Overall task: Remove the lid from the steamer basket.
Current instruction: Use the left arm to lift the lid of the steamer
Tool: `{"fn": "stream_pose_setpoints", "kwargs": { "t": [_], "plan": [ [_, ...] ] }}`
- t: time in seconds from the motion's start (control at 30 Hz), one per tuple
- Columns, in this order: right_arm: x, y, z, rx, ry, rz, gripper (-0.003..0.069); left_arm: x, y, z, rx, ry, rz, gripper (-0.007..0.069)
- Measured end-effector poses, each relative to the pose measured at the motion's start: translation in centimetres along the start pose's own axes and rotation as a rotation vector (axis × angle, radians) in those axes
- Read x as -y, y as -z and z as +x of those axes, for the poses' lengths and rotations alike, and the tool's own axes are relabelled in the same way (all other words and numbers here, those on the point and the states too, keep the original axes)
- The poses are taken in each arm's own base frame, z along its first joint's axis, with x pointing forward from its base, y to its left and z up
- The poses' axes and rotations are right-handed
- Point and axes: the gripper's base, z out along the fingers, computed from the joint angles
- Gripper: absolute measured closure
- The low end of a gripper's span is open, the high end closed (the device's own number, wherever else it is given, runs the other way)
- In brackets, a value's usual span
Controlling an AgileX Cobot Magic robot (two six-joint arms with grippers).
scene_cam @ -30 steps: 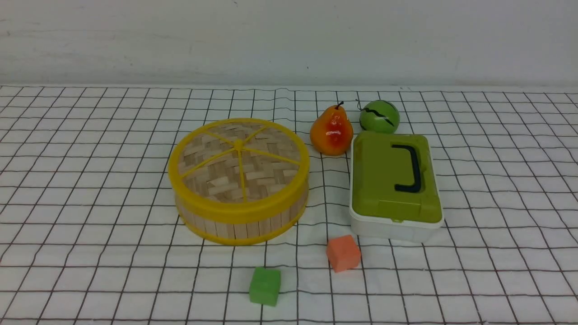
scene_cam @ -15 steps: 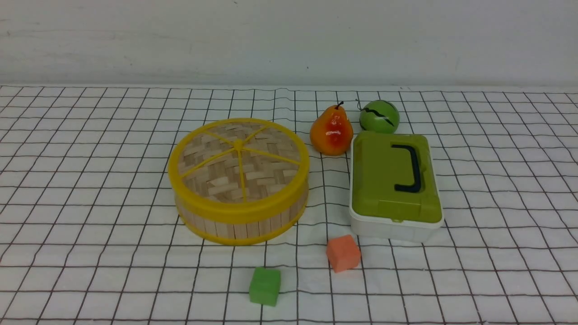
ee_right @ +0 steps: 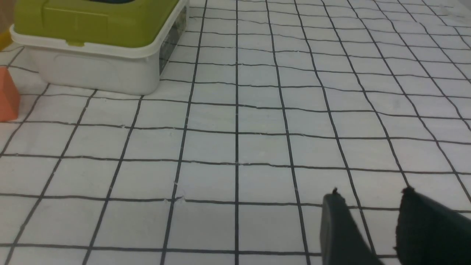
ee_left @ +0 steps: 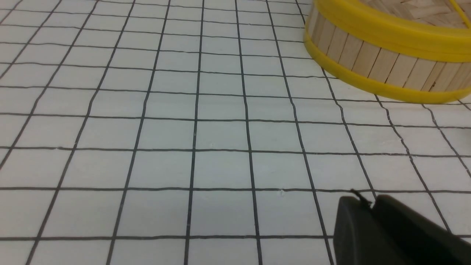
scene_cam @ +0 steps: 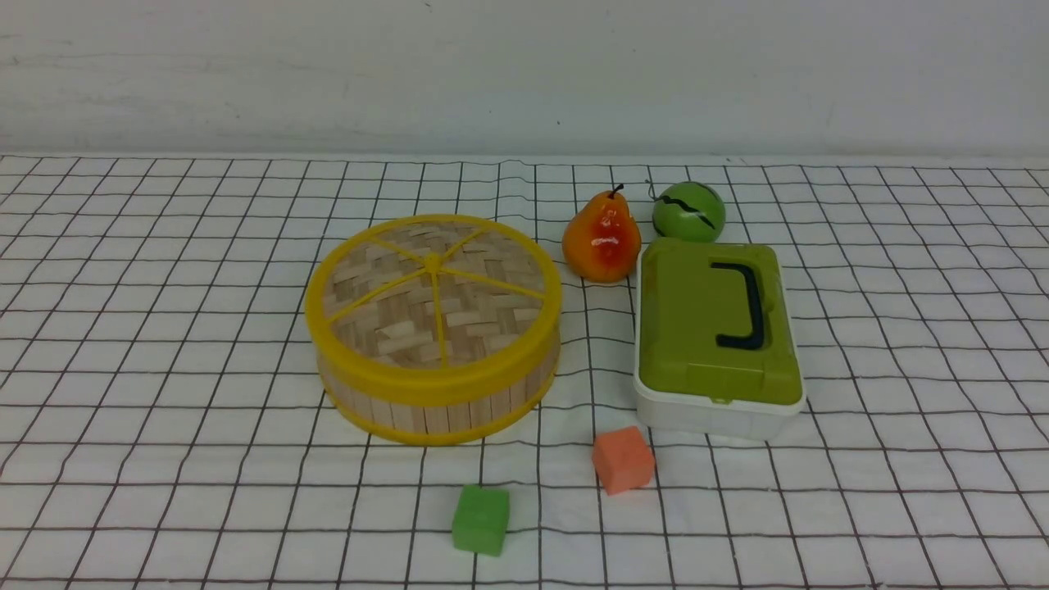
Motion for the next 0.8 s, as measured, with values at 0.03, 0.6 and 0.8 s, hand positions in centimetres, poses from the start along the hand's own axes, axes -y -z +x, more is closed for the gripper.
{"fn": "stream_pose_setpoints", "kwargs": {
  "t": [0.03, 0.6, 0.8],
  "plan": [
    [0.0, 0.0, 0.0, 0.0, 0.0, 0.0, 0.0419, 0.0, 0.0, 0.0, 0.0, 0.0, 0.0, 0.0563],
    [0.0, 0.0, 0.0, 0.0, 0.0, 0.0, 0.0419, 0.0, 0.0, 0.0, 0.0, 0.0, 0.0, 0.0545],
    [0.0, 0.0, 0.0, 0.0, 0.0, 0.0, 0.0419, 0.0, 0.0, 0.0, 0.0, 0.0, 0.0, 0.0539]
  ]
}}
